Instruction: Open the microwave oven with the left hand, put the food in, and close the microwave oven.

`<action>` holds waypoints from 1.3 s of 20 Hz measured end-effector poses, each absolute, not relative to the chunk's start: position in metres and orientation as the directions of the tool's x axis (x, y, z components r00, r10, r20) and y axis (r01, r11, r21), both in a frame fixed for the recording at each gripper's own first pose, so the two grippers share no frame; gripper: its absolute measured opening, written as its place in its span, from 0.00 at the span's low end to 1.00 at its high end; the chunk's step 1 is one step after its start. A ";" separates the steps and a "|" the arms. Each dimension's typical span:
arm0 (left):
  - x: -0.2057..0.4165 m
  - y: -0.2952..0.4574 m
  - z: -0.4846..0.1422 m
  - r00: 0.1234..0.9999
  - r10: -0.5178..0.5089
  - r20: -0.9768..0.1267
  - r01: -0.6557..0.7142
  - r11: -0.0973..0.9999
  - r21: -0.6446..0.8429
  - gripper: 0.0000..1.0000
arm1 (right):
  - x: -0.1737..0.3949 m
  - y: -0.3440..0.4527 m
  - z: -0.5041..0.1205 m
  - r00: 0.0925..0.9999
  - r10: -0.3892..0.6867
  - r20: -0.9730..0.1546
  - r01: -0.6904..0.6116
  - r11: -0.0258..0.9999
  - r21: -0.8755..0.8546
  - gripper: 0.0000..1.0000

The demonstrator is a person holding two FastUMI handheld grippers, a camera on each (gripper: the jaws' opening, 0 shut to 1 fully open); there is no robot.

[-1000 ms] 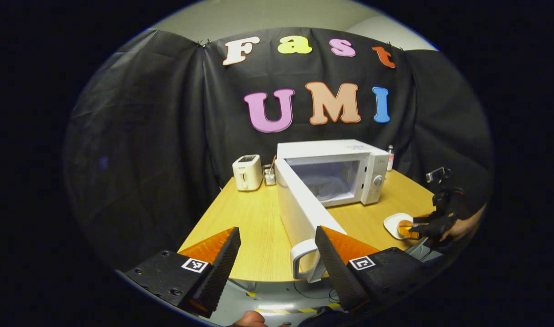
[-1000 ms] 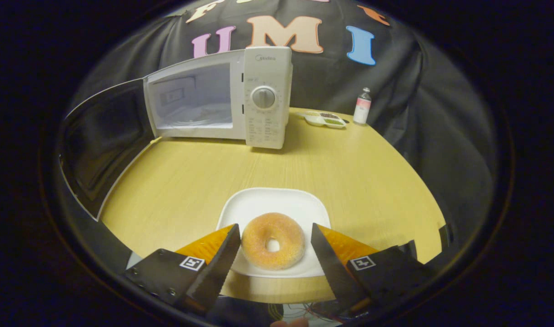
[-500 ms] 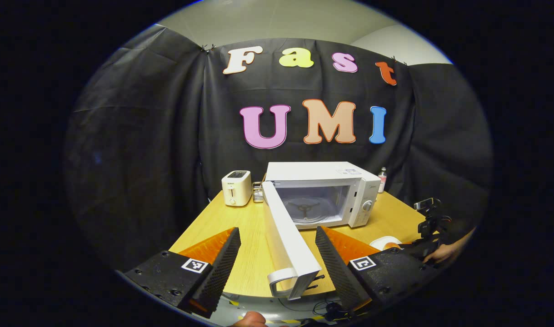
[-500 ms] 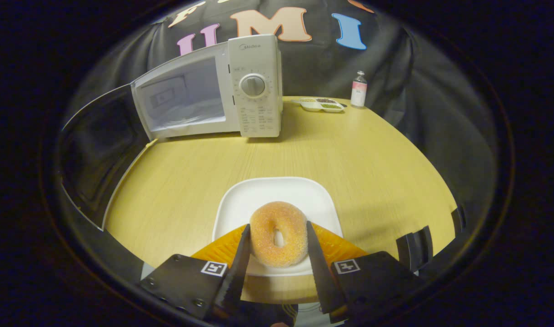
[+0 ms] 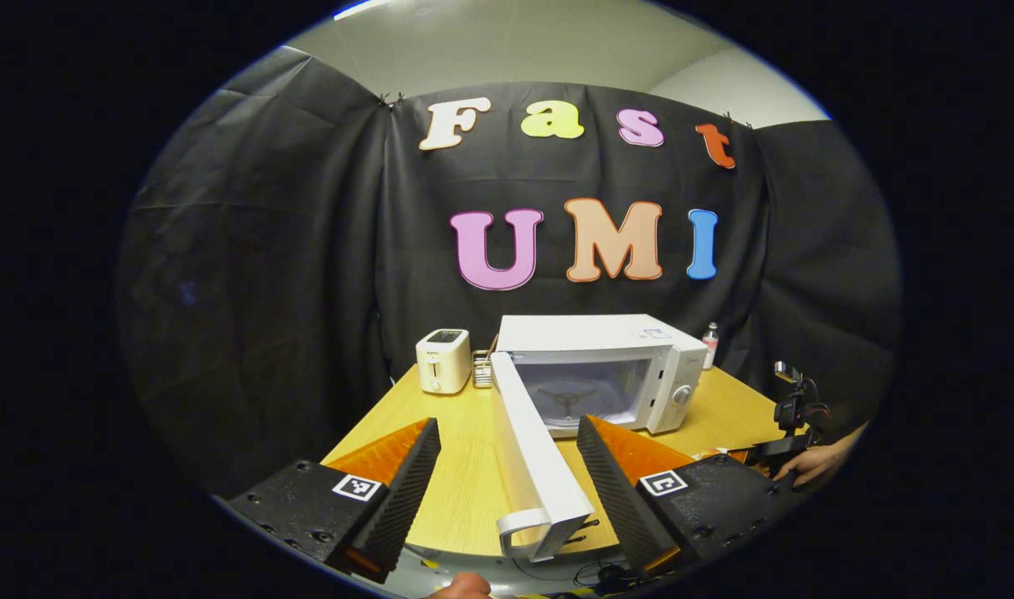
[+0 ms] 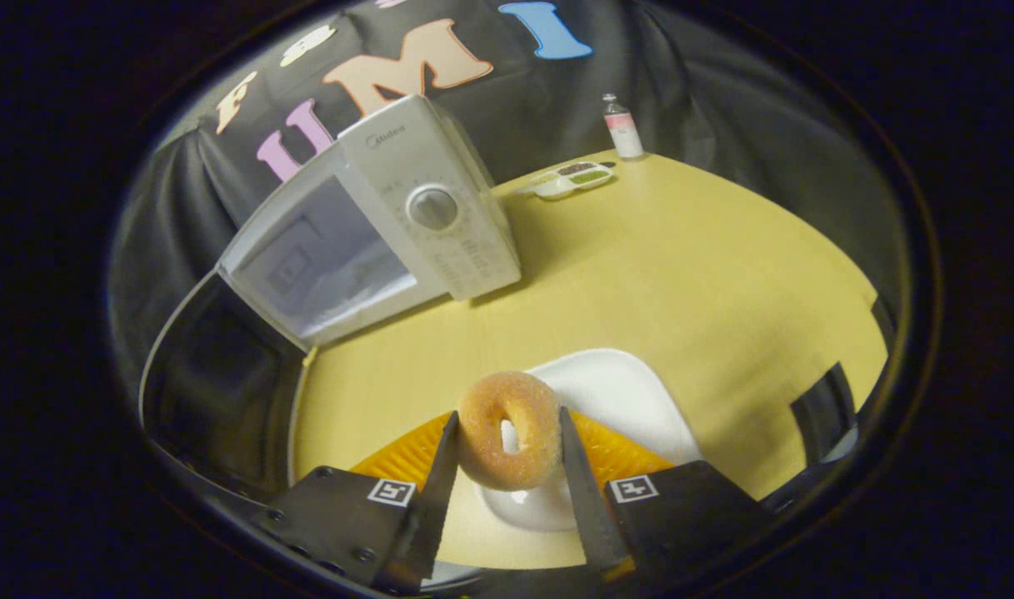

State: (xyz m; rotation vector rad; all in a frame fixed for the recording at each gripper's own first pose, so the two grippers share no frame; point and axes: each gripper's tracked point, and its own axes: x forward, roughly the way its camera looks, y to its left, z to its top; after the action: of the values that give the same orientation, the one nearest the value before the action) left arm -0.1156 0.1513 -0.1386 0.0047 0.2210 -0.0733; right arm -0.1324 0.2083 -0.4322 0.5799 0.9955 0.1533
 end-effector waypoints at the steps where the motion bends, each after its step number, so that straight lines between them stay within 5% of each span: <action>1: -0.115 0.150 -0.138 0.974 -0.067 -0.216 0.068 0.998 -0.004 0.97 | -0.124 0.220 -0.425 0.553 0.404 -0.729 0.148 0.813 0.563 0.65; 7: -0.115 0.150 -0.140 0.973 -0.060 -0.223 0.055 0.998 -0.026 0.97 | -0.078 0.297 -0.377 0.608 0.524 -0.597 0.226 0.607 0.762 0.70; 13: -0.123 0.159 -0.138 0.972 -0.028 -0.234 0.027 1.000 -0.009 0.96 | -0.040 0.379 -0.368 0.637 0.533 -0.557 0.368 0.424 0.827 0.69; 15: -0.127 0.162 -0.138 0.969 -0.017 -0.245 0.014 1.000 -0.012 0.96 | -0.022 0.396 -0.370 0.648 0.518 -0.558 0.393 0.401 0.828 0.63; 16: -0.130 0.163 -0.139 0.968 -0.015 -0.251 0.010 1.000 -0.023 0.96 | -0.013 0.402 -0.371 0.659 0.503 -0.560 0.402 0.394 0.827 0.69; 26: -0.154 0.183 -0.146 0.950 0.042 -0.310 -0.041 0.999 0.009 0.98 | 0.065 0.435 -0.395 0.738 0.320 -0.594 0.486 0.359 0.797 0.69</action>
State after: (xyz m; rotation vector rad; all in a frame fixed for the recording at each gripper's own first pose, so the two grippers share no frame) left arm -0.1536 0.1828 -0.1456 0.0020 0.3155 0.0423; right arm 0.0647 0.4353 -0.3952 1.2340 0.7835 -0.1225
